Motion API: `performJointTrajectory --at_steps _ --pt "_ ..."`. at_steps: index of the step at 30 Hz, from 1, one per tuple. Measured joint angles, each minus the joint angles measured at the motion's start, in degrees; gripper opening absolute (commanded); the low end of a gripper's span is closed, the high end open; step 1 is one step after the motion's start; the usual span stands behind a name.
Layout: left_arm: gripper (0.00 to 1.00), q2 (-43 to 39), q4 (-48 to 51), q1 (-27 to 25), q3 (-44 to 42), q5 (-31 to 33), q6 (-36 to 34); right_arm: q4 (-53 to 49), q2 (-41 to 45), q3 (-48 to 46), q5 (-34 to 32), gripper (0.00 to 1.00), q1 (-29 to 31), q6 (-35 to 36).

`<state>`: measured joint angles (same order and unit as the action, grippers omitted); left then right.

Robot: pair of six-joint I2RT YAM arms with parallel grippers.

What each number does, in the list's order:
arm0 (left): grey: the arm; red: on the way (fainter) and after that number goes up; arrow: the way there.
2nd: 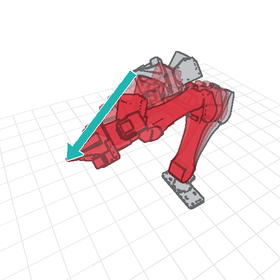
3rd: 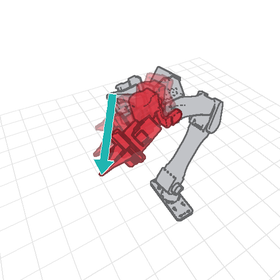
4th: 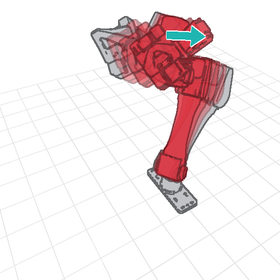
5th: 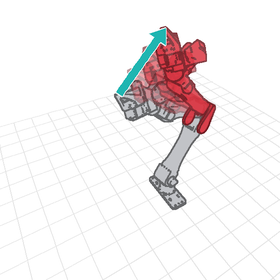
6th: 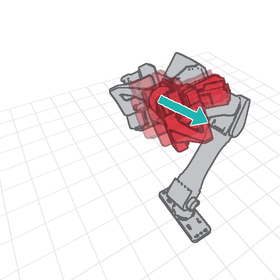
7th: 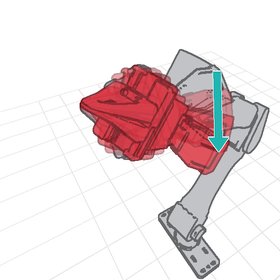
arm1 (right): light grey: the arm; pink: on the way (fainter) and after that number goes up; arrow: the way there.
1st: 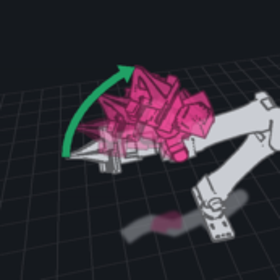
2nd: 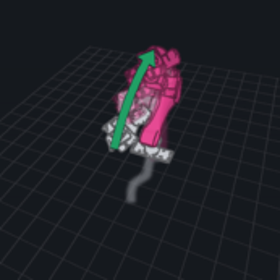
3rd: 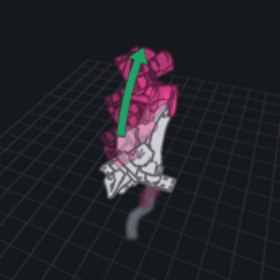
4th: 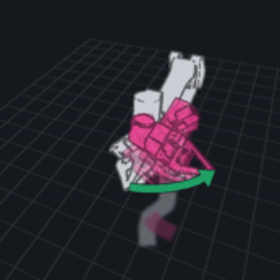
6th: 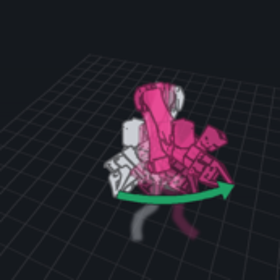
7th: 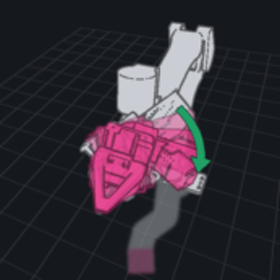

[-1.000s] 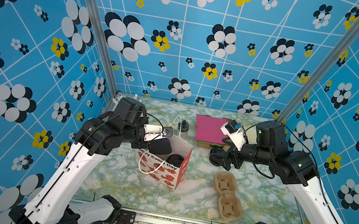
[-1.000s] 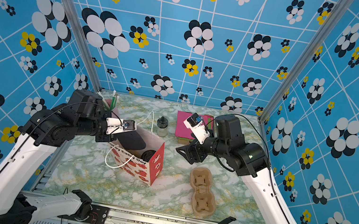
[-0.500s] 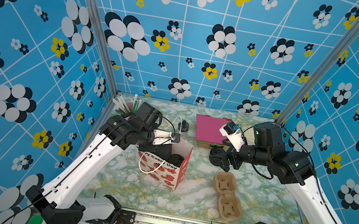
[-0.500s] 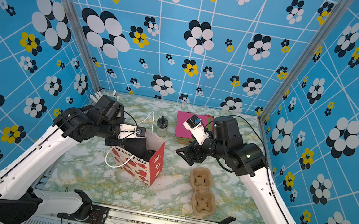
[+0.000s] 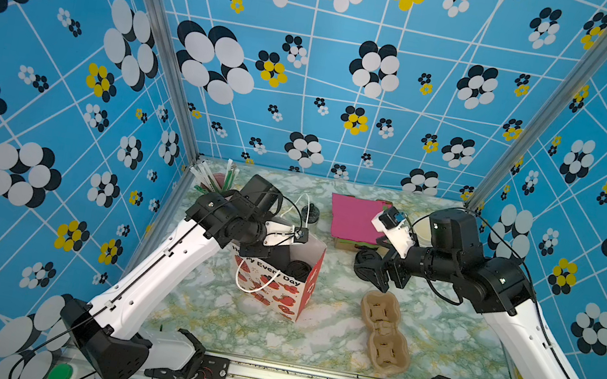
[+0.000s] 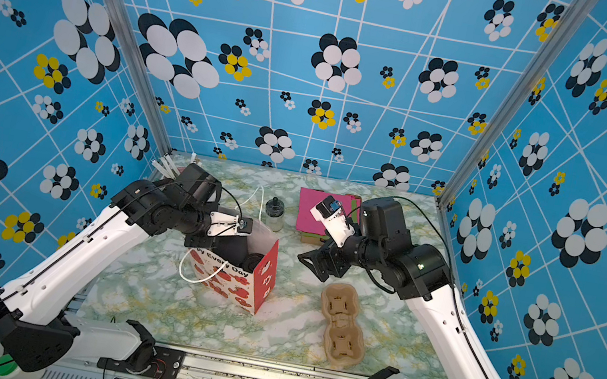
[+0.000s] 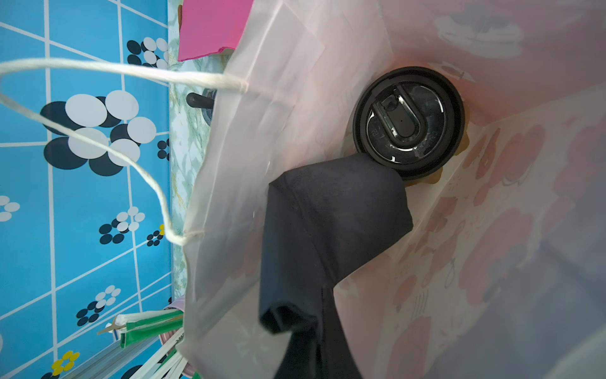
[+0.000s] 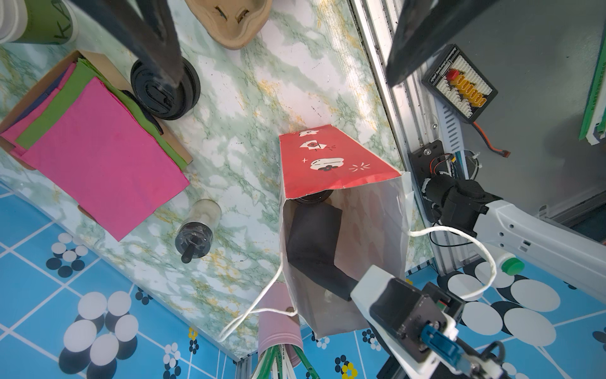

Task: Pack the takeout coffee
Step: 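Lower the dark napkins into the bag beside the coffee cup with the left gripper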

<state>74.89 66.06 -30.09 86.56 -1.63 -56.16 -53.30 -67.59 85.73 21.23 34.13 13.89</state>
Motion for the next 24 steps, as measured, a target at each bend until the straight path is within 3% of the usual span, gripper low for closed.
performJointTrajectory --at_steps 13,24 --pt "0.00 -3.89 6.32 -1.46 10.23 1.81 0.66 0.02 0.04 -0.94 0.00 0.99 0.00 -0.28" --pt "0.00 -0.48 13.53 -2.95 12.57 5.88 3.04 0.02 0.02 -0.94 0.00 0.99 0.00 -1.09"
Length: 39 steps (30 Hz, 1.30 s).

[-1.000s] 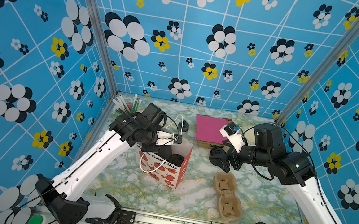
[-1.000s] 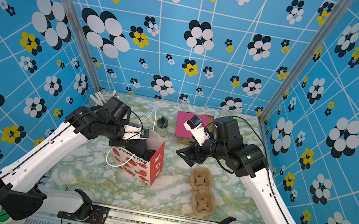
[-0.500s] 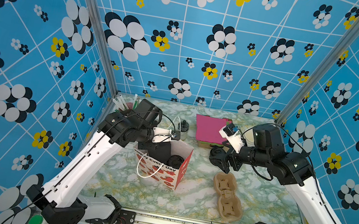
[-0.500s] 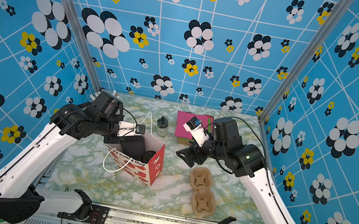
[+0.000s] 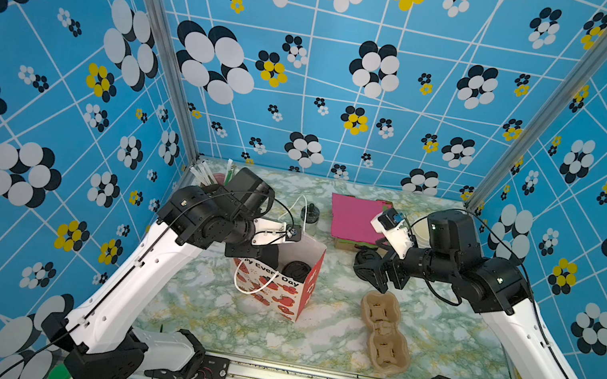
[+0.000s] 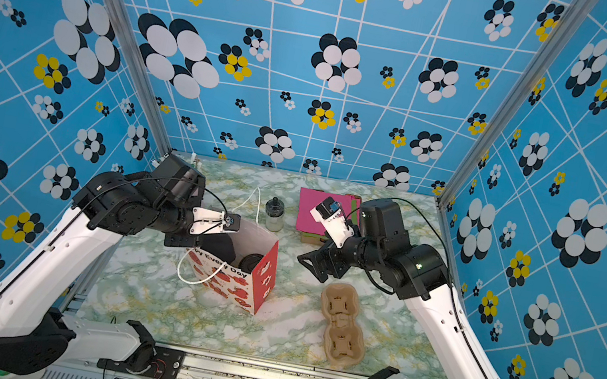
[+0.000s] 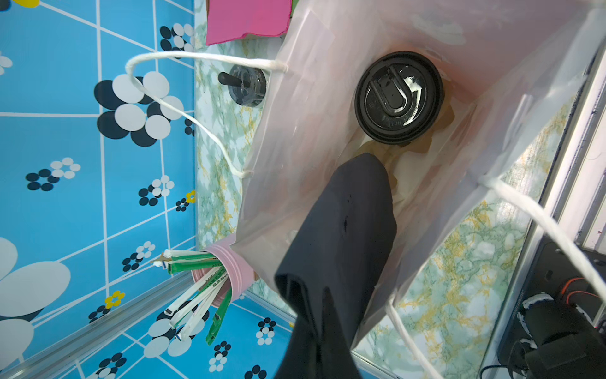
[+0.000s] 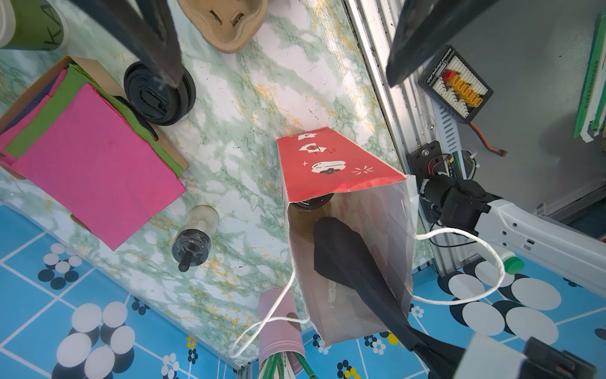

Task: Pack the takeout coffee
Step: 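Lower the dark napkins into the bag beside the coffee cup with the left gripper, then open the left gripper and lift it out of the bag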

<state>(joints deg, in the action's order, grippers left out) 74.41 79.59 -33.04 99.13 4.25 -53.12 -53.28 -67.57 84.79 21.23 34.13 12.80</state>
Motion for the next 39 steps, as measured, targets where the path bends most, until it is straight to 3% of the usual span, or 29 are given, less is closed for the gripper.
performJointTrajectory --at_steps 11,26,36,39 --pt "0.00 5.38 -1.27 0.09 -2.12 -1.22 -0.04 0.00 0.00 -0.46 -0.02 0.99 0.00 -0.02" --pt "0.00 8.33 -5.57 3.91 -6.03 -6.67 -0.33 -0.02 -0.02 -1.86 -0.42 0.99 0.00 0.00" --pt "0.50 8.07 -7.48 4.70 -6.05 -8.83 -0.72 -0.02 -0.02 -1.88 -0.42 0.99 0.00 0.00" --pt "0.61 7.04 -8.50 5.01 -6.05 -9.49 -0.55 -0.02 -0.02 -1.88 -0.44 0.99 0.00 -0.02"
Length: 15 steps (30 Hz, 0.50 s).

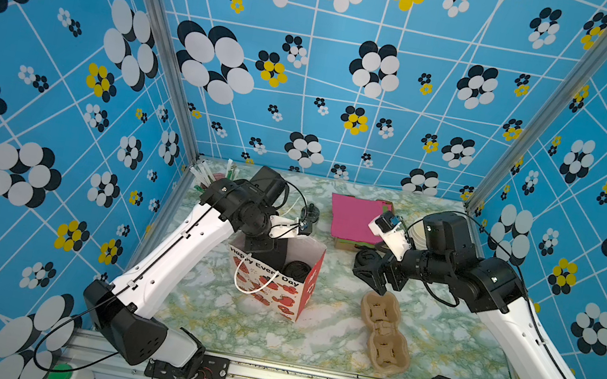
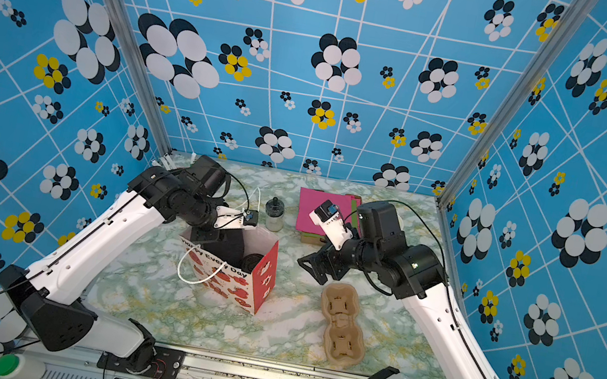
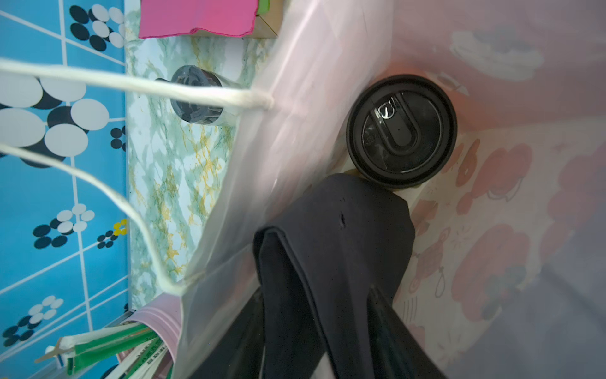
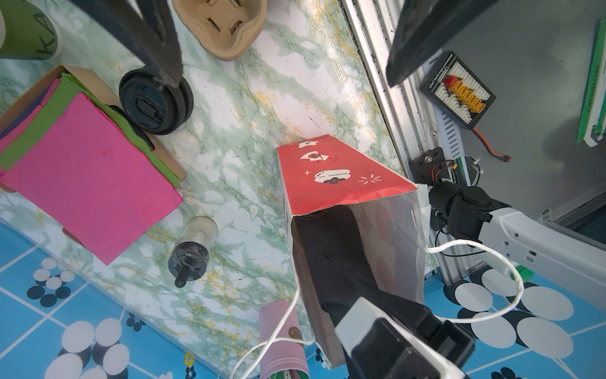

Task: Pack the takeout coffee
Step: 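Open the left gripper and lift it out of the bag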

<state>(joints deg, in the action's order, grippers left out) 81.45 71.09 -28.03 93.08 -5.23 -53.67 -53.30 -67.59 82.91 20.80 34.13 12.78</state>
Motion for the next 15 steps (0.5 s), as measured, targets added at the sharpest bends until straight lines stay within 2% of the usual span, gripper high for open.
performJointTrajectory --at_steps 6,11,15 --pt "0.84 -4.57 -3.08 0.68 0.00 -1.44 1.07 0.02 0.00 0.00 0.02 0.99 0.00 -0.07" --pt "0.98 -10.73 -9.40 1.33 -0.13 -1.64 5.22 1.68 0.33 -0.39 -0.44 0.99 0.00 -0.92" --pt "0.99 -17.77 -18.05 4.42 -2.84 -1.27 12.72 5.22 2.54 -2.75 -2.45 0.99 0.00 -2.95"
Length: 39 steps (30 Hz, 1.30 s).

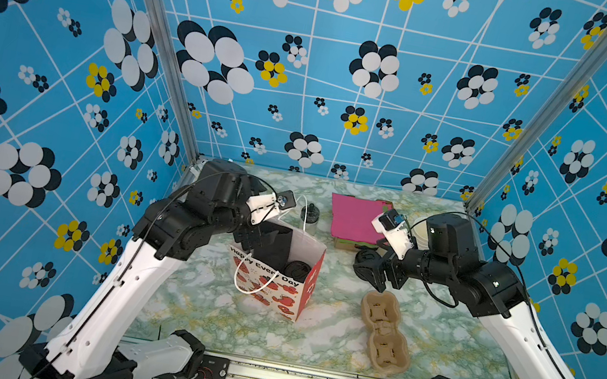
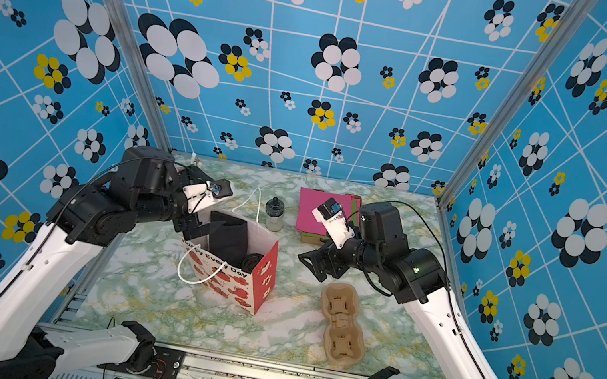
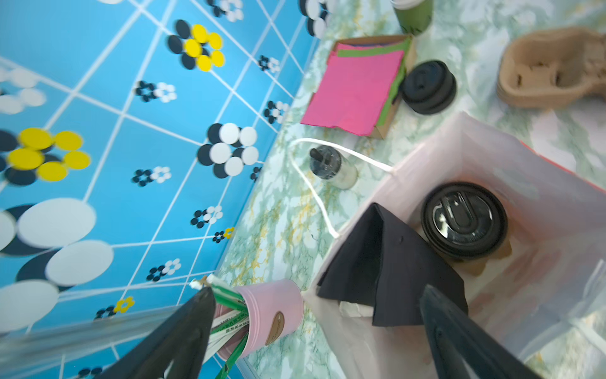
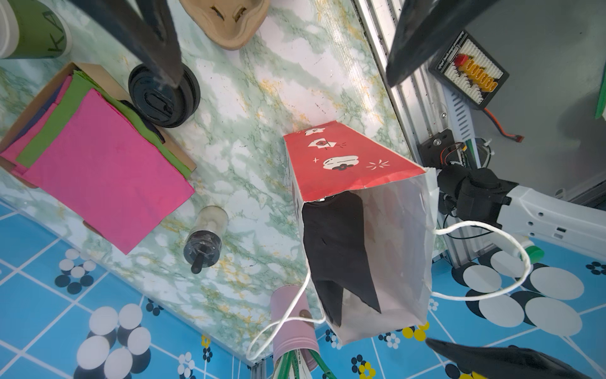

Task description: Pack the takeout coffee

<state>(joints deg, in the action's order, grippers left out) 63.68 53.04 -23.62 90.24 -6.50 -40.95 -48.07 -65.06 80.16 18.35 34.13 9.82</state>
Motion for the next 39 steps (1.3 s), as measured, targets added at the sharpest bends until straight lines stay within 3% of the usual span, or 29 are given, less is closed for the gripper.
performJointTrajectory --at_steps 11,18,27,39 --pt "0.99 -12.15 -15.08 21.49 -12.41 -2.86 24.33 10.23 4.57 -7.96 -14.56 0.99 -0.55 -8.39" --pt "0.99 -14.08 -23.19 32.22 -28.79 -7.15 35.78 17.03 5.95 -19.19 -22.29 0.99 -9.66 -13.68" --pt "0.99 -15.17 -36.89 36.37 -49.51 -6.86 47.32 27.41 6.21 -33.97 -25.79 0.99 -20.76 -17.53" --pt "0.99 -13.84 -57.59 36.65 -64.30 3.67 58.69 44.17 -1.99 -43.69 -30.97 0.99 -29.00 -18.69"
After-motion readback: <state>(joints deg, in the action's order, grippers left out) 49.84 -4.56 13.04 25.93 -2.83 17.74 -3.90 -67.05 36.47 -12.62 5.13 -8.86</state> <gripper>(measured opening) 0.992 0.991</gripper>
